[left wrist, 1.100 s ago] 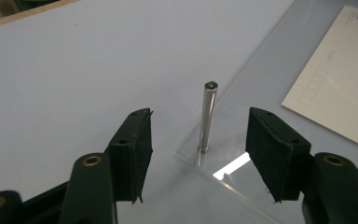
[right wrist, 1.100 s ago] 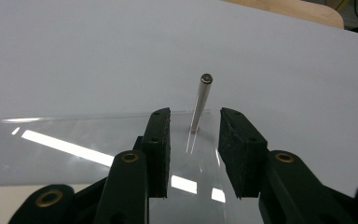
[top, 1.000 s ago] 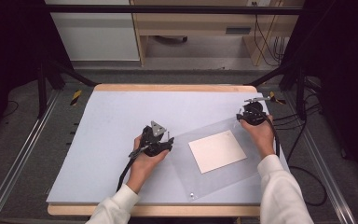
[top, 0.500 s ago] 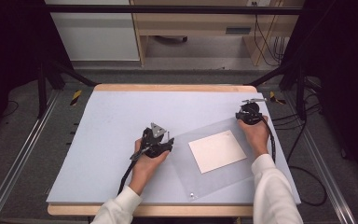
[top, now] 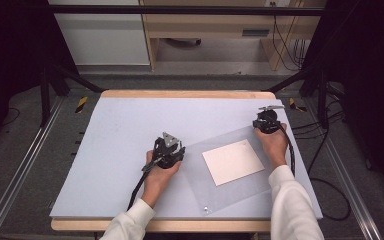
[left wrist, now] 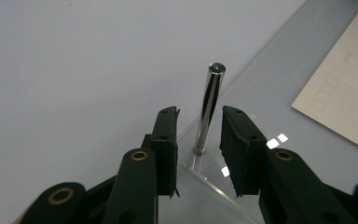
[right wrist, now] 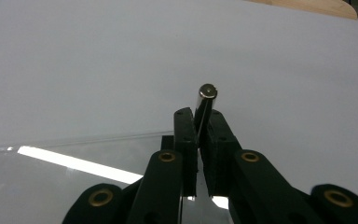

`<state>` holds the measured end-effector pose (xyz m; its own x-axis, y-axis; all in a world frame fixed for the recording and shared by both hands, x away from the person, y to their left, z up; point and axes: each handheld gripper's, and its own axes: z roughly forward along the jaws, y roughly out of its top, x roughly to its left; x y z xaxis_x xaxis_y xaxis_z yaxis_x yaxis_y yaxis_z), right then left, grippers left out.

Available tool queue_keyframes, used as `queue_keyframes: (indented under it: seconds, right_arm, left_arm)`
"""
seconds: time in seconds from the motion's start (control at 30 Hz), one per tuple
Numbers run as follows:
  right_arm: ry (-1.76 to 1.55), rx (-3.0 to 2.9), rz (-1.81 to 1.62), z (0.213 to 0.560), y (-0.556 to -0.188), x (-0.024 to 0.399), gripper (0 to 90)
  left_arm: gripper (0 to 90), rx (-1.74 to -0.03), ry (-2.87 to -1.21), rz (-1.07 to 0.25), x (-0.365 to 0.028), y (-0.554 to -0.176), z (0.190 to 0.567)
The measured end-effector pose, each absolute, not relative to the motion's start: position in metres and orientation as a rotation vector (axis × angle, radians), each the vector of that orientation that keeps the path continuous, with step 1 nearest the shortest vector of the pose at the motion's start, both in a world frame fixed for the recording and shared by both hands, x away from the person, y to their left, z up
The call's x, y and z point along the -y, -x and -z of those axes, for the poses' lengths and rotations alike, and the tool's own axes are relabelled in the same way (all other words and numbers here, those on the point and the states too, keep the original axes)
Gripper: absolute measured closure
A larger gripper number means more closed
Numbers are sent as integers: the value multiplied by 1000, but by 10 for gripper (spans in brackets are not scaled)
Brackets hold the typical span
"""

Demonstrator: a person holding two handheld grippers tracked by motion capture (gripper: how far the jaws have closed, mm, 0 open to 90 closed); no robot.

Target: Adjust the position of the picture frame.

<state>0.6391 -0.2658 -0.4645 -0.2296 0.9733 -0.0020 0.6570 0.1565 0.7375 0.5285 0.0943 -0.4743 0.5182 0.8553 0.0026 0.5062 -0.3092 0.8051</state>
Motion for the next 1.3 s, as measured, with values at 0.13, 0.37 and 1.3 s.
queue_keyframes:
  seconds: [0.13, 0.37, 1.3]
  right_arm:
    - [-1547, -1956, -856, 464, -639, 266, 855]
    - [-1547, -1970, -840, 463, -640, 266, 855]
    - [-1510, -1962, -847, 466, -640, 266, 850]
  left_arm:
    - [742, -1094, -1988, -564, -92, -530, 476]
    - [840, -1103, -1990, -545, -94, -534, 479]
    - [847, -1109, -2009, -567, -91, -534, 477]
